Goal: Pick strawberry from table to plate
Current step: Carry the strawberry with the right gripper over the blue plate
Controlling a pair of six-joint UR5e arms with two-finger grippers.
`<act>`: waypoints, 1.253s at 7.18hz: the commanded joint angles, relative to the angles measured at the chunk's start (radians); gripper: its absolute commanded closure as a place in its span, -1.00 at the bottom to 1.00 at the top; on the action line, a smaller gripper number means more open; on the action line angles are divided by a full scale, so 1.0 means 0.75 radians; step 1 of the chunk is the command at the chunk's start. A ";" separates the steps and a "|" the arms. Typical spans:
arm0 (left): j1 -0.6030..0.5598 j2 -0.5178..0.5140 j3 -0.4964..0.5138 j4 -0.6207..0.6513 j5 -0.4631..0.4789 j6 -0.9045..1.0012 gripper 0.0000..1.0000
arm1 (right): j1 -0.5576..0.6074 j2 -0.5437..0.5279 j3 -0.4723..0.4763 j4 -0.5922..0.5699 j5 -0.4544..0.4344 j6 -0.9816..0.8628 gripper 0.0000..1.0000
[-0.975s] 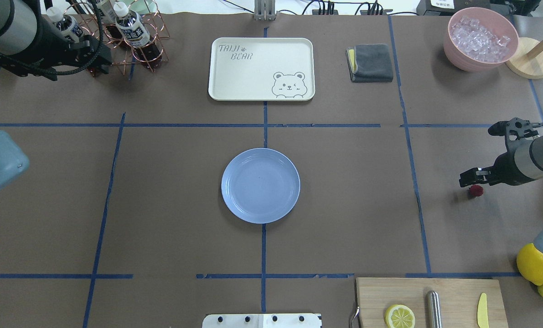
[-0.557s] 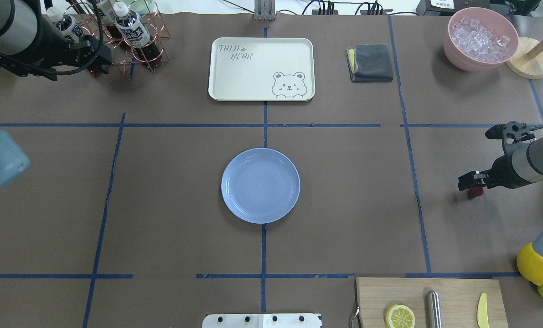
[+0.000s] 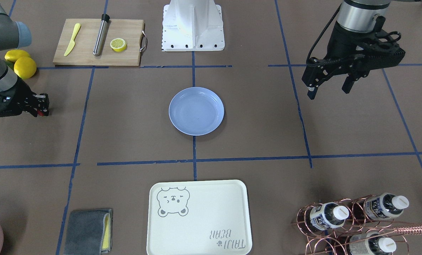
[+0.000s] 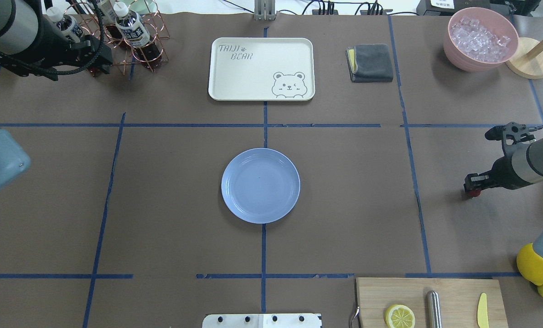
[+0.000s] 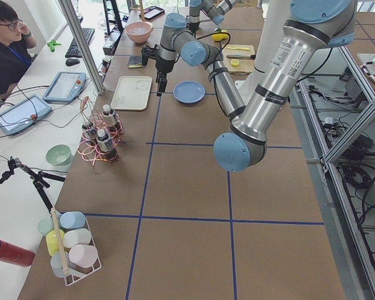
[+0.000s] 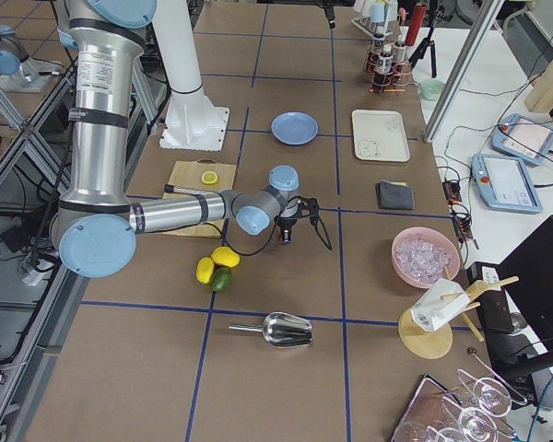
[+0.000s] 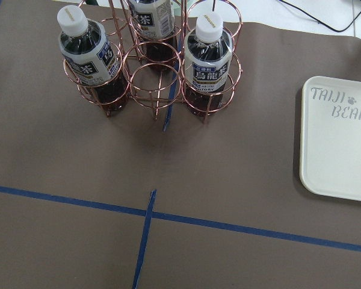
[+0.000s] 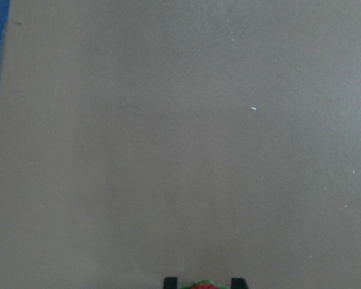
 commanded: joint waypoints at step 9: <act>-0.388 0.207 0.179 -0.011 -0.164 0.964 -1.00 | -0.179 0.859 0.310 -0.910 -0.016 0.411 1.00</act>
